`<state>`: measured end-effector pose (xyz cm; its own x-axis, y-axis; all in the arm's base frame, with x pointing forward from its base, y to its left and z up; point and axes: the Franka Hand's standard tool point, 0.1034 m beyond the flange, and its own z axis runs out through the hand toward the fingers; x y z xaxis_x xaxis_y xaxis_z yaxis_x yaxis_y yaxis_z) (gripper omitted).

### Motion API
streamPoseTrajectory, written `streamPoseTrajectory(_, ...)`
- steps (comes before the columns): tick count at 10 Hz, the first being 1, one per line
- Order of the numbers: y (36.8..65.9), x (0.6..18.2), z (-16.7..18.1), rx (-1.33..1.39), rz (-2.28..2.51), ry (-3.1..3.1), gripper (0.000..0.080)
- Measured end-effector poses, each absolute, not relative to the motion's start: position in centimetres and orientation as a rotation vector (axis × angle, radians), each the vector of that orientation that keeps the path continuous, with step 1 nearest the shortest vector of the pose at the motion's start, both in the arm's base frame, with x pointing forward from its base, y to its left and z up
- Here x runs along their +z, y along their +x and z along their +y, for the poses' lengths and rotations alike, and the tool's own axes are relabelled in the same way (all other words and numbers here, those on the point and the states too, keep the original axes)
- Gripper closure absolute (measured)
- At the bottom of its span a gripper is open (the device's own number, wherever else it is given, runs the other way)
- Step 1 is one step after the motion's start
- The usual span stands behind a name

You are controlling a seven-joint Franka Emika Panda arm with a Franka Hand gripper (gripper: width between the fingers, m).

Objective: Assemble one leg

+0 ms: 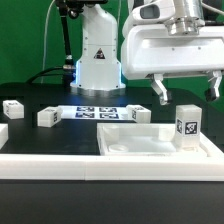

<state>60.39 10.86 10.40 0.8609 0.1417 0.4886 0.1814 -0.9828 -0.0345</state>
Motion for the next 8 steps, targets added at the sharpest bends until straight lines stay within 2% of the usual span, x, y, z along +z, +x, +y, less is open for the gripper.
streamPoseTrajectory(2, 60.3, 9.4, 10.7, -0.47, -0.264, -3.004, 0.015)
streamPoseTrajectory(3, 61.3, 9.8, 10.5, -0.439, -0.26, -3.007, 0.015)
streamPoseTrajectory(4, 60.6, 9.3, 10.6, -0.293, -0.262, -3.019, 0.015)
streamPoseTrajectory(6, 60.8, 9.5, 11.2, -0.031, -0.266, -3.013, 0.015)
streamPoseTrajectory(8, 60.9, 9.3, 11.5, 0.074, -0.274, -3.004, 0.015)
